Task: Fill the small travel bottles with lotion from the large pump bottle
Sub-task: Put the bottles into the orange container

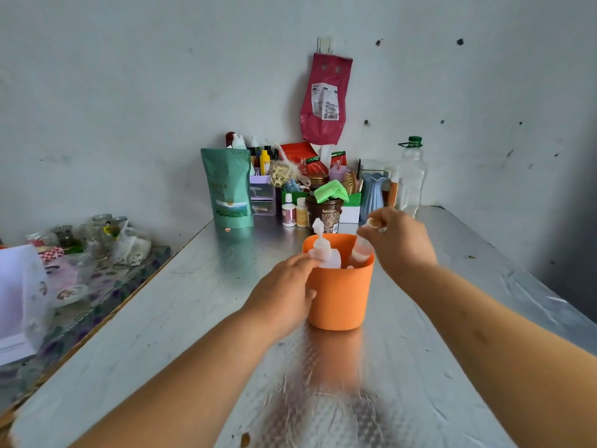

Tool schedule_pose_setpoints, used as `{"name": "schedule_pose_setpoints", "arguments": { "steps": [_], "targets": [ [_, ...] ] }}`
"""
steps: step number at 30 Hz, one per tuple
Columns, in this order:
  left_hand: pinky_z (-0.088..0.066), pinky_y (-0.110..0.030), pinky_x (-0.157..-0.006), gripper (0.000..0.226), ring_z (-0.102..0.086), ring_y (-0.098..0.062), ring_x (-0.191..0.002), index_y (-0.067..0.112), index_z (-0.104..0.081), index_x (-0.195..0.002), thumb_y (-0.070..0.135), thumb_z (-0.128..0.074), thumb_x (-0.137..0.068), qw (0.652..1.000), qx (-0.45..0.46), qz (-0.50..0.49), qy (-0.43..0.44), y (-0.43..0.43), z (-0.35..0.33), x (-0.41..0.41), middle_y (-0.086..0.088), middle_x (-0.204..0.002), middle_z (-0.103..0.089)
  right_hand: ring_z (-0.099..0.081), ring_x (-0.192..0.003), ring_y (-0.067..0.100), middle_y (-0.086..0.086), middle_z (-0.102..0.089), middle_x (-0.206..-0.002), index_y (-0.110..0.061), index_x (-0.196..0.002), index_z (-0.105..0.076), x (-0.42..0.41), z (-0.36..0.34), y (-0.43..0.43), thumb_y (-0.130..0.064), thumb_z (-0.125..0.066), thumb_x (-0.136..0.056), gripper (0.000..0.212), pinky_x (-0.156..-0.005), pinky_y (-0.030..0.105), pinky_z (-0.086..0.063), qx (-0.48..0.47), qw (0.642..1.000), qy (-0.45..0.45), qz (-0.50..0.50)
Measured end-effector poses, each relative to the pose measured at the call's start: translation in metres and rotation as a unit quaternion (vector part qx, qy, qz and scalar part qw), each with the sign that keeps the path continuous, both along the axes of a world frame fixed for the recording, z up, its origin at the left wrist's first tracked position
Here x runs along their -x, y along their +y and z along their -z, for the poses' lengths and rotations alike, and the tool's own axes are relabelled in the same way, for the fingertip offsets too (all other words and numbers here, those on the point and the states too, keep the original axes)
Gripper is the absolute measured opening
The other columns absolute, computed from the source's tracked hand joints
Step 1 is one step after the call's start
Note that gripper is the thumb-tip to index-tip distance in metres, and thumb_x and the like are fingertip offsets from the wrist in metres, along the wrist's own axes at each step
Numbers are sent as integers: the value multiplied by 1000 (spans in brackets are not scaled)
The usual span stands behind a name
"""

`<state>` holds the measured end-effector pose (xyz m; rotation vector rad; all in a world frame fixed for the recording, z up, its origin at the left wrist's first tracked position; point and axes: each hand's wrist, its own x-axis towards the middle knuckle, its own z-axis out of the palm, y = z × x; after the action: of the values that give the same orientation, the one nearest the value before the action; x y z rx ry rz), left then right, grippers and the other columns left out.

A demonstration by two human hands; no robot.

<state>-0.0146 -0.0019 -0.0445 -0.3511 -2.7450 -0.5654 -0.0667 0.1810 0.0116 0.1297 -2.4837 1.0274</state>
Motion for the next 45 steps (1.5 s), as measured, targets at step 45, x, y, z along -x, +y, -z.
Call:
{"name": "schedule_pose_setpoints", "arguments": {
  "steps": [45],
  "targets": [
    [-37, -28, -107, 65, -40, -15, -137, 34, -24, -150, 24, -57, -95, 1000, 4, -6, 0, 0, 10, -2, 11, -160, -21, -57, -99, 28, 12, -57, -115, -9, -116, -62, 21, 28, -9, -13, -53, -95, 23, -73, 28, -40, -167, 986, -25, -14]
  ]
}}
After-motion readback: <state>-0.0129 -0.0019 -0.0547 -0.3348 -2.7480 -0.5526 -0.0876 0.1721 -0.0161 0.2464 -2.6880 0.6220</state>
